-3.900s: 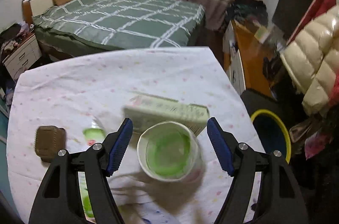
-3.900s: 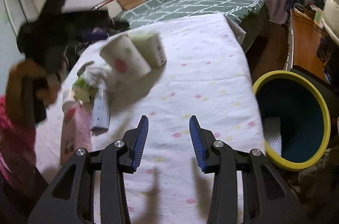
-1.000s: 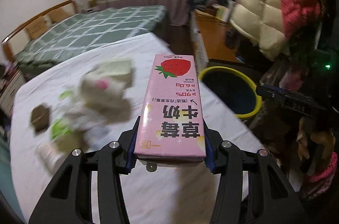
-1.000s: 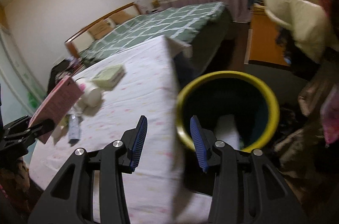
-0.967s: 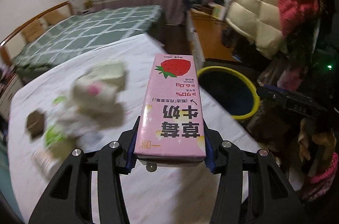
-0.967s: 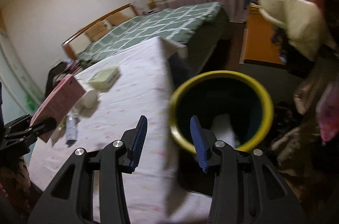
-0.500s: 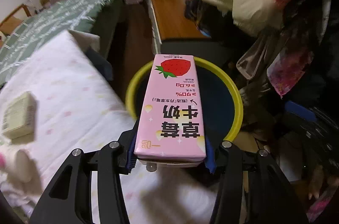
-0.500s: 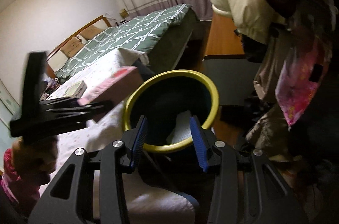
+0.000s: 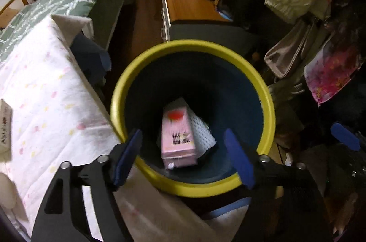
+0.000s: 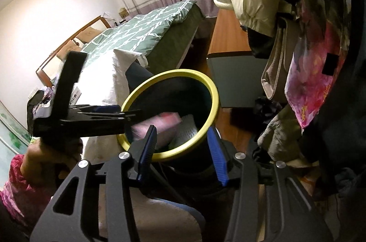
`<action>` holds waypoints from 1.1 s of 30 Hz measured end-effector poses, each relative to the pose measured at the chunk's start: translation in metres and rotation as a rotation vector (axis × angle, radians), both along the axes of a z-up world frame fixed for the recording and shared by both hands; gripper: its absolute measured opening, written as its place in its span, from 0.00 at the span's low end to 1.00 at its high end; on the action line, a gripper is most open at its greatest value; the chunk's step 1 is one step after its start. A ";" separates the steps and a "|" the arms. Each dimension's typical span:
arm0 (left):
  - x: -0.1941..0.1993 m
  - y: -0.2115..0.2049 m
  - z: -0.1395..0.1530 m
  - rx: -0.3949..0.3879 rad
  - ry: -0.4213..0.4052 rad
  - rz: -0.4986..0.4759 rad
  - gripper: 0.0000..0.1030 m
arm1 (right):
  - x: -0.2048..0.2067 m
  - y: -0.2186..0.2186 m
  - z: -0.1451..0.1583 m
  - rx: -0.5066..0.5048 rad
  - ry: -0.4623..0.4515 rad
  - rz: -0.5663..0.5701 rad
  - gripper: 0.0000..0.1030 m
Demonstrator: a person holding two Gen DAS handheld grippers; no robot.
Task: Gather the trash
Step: 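Move the left gripper back over the table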
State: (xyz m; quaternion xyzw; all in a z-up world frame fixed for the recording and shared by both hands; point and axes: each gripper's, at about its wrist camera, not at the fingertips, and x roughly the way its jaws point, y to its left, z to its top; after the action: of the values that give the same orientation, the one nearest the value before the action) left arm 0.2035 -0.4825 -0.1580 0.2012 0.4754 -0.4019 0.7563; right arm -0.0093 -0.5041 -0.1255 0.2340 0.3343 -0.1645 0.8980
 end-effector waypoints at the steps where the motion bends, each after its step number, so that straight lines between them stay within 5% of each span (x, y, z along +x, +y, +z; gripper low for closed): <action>1: -0.002 0.008 0.006 -0.014 -0.014 0.009 0.74 | 0.001 0.001 0.001 -0.003 0.001 0.004 0.44; 7: -0.012 0.078 0.052 -0.146 -0.058 0.094 0.87 | 0.007 0.013 0.003 -0.012 0.004 0.033 0.45; 16: -0.036 0.243 0.109 -0.291 -0.223 0.391 0.95 | 0.048 0.063 0.008 -0.017 0.013 0.203 0.45; 27: -0.071 0.421 0.116 -0.291 -0.353 0.737 0.95 | 0.157 0.198 0.023 -0.099 -0.011 0.659 0.46; 33: -0.072 0.459 0.100 -0.283 -0.328 0.802 0.95 | 0.214 0.248 0.014 -0.123 -0.034 0.842 0.58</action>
State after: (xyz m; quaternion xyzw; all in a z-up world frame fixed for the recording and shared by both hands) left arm 0.1311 -0.0237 -0.0578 -0.0430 0.3301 -0.1011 0.9375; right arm 0.2042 -0.2562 -0.1119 0.0256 0.3755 0.2008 0.9045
